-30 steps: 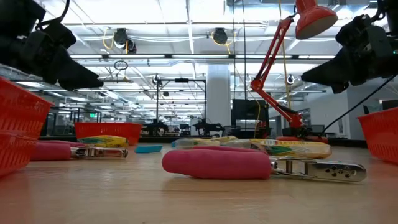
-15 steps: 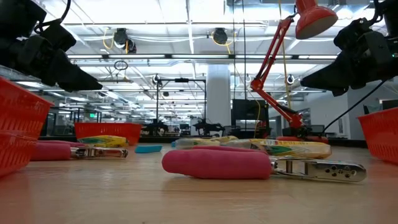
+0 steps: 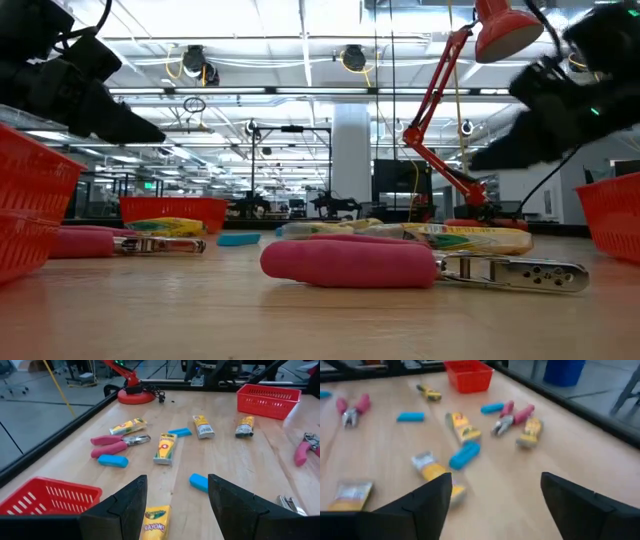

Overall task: Pick & Place School Supplies
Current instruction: Put the yellow crayon box into the top red basket

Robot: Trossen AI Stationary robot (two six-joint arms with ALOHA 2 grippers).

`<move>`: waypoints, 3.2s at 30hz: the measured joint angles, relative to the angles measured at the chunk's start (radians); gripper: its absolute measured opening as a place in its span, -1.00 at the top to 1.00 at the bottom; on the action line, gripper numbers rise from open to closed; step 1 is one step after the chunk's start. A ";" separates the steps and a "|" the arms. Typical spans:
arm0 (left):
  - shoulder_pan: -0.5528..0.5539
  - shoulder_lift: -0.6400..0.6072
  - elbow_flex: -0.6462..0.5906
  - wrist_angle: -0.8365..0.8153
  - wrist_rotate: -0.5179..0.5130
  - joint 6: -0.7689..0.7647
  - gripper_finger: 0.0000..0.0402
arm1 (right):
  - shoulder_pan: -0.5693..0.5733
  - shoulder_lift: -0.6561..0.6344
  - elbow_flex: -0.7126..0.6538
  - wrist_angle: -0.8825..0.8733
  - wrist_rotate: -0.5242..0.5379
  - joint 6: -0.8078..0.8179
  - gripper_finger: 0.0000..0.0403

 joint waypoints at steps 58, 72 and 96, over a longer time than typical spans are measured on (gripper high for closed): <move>0.000 0.000 0.000 0.027 -0.071 0.025 -0.06 | -0.093 0.753 0.503 -0.276 -0.360 -0.103 0.08; 0.000 0.000 0.000 0.027 -0.071 0.025 -0.06 | -0.082 0.753 0.503 -0.250 -0.411 -0.095 0.75; 0.000 0.000 0.000 0.030 -0.071 0.029 -0.06 | -0.158 0.785 0.549 0.428 -0.361 -0.397 0.76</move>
